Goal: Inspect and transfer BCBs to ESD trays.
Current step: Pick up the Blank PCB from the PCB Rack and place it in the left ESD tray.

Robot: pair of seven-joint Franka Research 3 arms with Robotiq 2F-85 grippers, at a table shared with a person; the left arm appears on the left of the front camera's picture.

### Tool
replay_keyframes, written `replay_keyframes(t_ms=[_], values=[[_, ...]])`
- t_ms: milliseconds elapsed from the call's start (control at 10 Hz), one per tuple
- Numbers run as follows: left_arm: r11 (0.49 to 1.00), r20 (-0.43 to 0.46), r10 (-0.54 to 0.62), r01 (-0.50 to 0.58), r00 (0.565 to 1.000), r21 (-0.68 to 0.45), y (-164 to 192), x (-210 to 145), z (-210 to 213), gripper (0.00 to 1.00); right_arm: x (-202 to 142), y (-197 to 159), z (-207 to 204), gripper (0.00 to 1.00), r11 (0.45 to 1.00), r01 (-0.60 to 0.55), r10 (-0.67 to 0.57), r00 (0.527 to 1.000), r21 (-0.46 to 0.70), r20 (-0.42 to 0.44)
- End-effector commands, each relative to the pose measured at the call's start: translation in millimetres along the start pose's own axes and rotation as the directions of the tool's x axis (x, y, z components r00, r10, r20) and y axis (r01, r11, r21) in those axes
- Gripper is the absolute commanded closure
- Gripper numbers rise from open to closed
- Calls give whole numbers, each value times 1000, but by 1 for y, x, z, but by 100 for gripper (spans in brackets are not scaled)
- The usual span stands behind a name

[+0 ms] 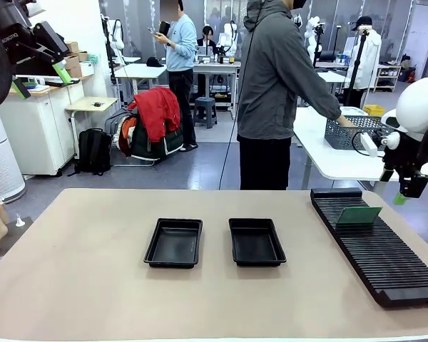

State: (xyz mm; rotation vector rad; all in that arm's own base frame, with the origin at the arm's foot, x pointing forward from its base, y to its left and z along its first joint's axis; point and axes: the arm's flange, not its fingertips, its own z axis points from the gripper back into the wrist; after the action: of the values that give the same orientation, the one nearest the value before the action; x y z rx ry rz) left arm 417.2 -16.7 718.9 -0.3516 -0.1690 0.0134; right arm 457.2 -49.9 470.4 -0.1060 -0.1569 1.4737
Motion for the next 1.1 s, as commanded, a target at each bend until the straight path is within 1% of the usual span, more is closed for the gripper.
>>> replay_keyframes(t_ms=[0, 600, 1000], values=[[1000, -1, -3, 3, 1000, 13, 2, -1, 0, 0, -5, -17, -15, 0, 1000, -31, 31, 999, -5, 30], [1000, -1, -3, 3, 1000, 13, 2, -1, 0, 0, 2, -48, -70, 0, 997, -67, 65, 997, 34, 48], [1000, -1, -3, 3, 1000, 13, 2, -1, 0, 0, 4, -63, -98, 0, 996, -68, 66, 997, 53, 44]])
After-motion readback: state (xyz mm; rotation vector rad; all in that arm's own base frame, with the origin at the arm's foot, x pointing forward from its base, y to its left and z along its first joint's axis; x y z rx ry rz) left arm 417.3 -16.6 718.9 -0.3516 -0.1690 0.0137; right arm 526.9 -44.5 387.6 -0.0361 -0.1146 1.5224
